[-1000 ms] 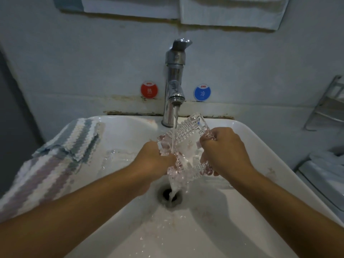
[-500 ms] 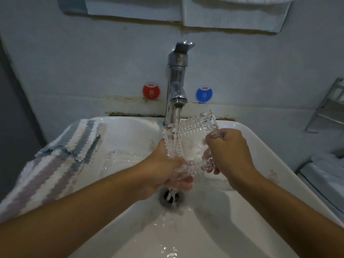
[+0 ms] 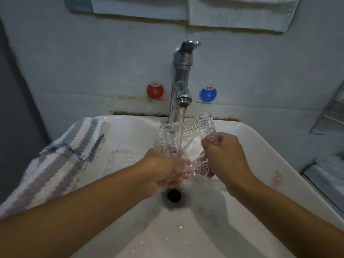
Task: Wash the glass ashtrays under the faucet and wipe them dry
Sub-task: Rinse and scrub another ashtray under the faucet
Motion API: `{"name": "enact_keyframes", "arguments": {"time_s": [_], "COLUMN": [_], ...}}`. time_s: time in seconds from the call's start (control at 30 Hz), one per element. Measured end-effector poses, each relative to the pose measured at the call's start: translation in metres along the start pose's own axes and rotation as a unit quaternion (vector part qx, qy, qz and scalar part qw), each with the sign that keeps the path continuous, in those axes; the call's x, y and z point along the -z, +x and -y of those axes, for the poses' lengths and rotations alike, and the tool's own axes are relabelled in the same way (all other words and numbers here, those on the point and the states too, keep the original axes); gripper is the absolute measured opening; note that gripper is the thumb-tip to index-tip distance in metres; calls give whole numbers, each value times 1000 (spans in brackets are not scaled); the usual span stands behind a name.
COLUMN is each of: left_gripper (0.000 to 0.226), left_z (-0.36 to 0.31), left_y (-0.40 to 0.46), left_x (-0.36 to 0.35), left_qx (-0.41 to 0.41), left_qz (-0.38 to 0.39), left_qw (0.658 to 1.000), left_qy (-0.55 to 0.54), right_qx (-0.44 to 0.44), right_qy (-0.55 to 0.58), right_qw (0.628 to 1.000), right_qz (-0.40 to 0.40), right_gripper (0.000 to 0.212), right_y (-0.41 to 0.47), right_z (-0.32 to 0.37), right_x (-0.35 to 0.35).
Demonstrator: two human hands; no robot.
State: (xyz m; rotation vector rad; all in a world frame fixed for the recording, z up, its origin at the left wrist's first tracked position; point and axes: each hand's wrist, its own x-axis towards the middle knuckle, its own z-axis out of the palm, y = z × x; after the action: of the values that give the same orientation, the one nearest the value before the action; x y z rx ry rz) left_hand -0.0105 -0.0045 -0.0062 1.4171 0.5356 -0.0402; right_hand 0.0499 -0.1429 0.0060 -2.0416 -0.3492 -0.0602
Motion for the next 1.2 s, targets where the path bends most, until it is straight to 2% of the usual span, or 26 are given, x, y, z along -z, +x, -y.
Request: {"name": "enact_keyframes", "arguments": {"time_s": [0.1, 0.2, 0.43, 0.47, 0.53, 0.57, 0.63, 0.67, 0.8, 0.93, 1.03, 1.2], "left_gripper": [25, 26, 31, 35, 57, 58, 35, 34, 60, 38, 32, 25], "left_z": [-1, -2, -5, -4, -1, 0, 0, 1, 4, 1, 3, 1], "left_y": [4, 7, 7, 6, 10, 10, 6, 4, 8, 9, 9, 5], "left_x": [0, 0, 1, 1, 4, 4, 2, 0, 0, -1, -1, 1], "left_qx": [-36, -55, -38, -40, -32, -25, -26, -26, -27, -29, -36, -65], "left_qz": [-14, -29, -9, -2, 11, 14, 34, 39, 32, 47, 65, 16], "left_qw": [999, 998, 999, 999, 999, 1000, 999, 999, 999, 998, 997, 994], "left_qy": [28, 14, -29, -23, -11, -6, 18, 26, 10, -4, 15, 87], "right_qx": [-12, -23, -38, -39, -38, -36, -33, -31, -18, 3, 5, -3], "right_qy": [34, 58, 77, 82, 84, 80, 76, 77, 76, 65, 63, 83], "right_qw": [999, 998, 996, 995, 995, 995, 995, 995, 995, 996, 996, 996], "right_qz": [2, -3, -30, -33, -42, -49, -59, -59, -54, -54, -58, -45], "right_gripper": [18, 14, 12, 12, 12, 12, 12, 12, 13, 13, 12, 13], "right_y": [1, 2, 2, 1, 1, 1, 1, 1, -1, -1, -1, -2], "right_z": [-3, -6, -10, -9, -9, -9, -9, -9, -6, -5, -4, -2], "right_x": [-2, -6, -15, -15, -13, -12, -11, -11, -12, -10, -9, -8]}}
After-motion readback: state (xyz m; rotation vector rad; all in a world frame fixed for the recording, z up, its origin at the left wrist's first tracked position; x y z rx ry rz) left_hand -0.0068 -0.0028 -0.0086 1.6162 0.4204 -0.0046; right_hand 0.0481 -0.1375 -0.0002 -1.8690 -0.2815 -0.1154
